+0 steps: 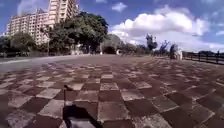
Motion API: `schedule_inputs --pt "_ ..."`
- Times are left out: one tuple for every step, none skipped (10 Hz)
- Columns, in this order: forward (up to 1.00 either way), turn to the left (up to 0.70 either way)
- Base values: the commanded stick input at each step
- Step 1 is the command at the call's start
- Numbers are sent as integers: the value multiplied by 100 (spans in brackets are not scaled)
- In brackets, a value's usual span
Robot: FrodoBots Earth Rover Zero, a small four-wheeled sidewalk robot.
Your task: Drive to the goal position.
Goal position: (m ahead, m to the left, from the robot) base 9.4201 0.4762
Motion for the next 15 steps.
schedule_inputs --pt "100 0" --pt "100 0" --pt "100 0" --pt "100 0" --pt "100 0" --pt "100 0" --pt "100 0" --pt "100 0" --pt "100 0" --pt "100 0" --pt "100 0" --pt "100 0" --pt "100 0" --pt "100 0" --pt "100 0"
